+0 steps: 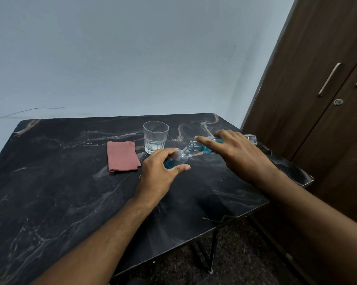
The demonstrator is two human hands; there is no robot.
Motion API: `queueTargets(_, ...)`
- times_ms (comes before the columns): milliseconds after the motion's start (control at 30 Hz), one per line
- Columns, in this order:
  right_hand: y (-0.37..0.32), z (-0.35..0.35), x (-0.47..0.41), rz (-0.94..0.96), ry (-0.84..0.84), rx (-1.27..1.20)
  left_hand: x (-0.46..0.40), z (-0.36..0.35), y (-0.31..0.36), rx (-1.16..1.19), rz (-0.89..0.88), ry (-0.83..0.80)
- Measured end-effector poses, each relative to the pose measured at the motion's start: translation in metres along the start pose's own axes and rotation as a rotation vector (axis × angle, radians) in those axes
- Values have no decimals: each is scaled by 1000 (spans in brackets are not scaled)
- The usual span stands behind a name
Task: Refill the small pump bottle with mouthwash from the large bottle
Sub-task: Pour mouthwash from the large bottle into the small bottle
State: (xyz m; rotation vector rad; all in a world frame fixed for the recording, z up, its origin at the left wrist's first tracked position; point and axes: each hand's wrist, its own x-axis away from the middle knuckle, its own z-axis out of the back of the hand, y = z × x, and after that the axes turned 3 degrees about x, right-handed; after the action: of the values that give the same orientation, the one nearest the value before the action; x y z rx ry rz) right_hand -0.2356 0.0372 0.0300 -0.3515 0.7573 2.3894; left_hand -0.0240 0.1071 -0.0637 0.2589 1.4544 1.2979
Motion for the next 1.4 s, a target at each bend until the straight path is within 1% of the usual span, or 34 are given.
queueTargets(1400, 0, 2, -2, 16, -16, 27, 0, 0, -1, 1, 19, 13)
